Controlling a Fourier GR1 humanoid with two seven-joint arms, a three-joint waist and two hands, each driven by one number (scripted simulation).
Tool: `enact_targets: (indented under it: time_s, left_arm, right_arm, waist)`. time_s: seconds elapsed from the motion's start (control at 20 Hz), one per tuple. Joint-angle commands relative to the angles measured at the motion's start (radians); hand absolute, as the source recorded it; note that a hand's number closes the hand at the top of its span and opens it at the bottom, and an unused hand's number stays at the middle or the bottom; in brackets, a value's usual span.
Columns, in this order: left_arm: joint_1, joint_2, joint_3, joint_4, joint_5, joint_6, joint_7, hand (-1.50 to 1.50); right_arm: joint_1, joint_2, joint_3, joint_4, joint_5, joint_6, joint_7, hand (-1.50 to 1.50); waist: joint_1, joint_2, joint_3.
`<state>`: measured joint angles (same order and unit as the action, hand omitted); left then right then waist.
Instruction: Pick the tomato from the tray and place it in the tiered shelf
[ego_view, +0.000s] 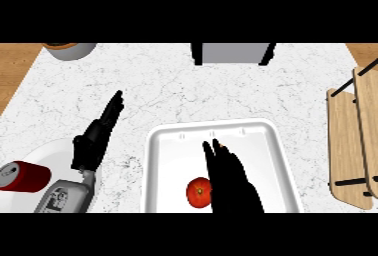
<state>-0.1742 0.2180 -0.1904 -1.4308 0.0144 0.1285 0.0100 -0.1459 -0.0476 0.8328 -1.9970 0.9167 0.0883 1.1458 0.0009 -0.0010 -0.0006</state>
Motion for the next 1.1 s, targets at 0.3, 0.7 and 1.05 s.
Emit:
enact_targets:
  time_s: [0.3,0.7,1.05]
  left_arm:
    - [0.003,-0.006,0.025,-0.022,-0.008,-0.019,0.019,0.00]
    - [-0.056,-0.049,0.048,0.107,-0.041,-0.010,-0.053,0.00]
    - [-0.059,-0.030,0.076,0.084,-0.041,-0.044,-0.024,0.00]
  right_arm:
    - [0.015,0.046,0.006,0.132,0.027,-0.041,0.105,-1.50]
    - [-0.026,0.047,0.092,0.203,0.016,-0.101,0.182,-1.50]
    - [0.066,0.047,0.062,0.223,0.073,-0.092,0.087,-1.50]
  waist:
    - [0.001,0.001,0.000]
    - [-0.003,0.003,0.000]
    - [-0.006,0.001,0.000]
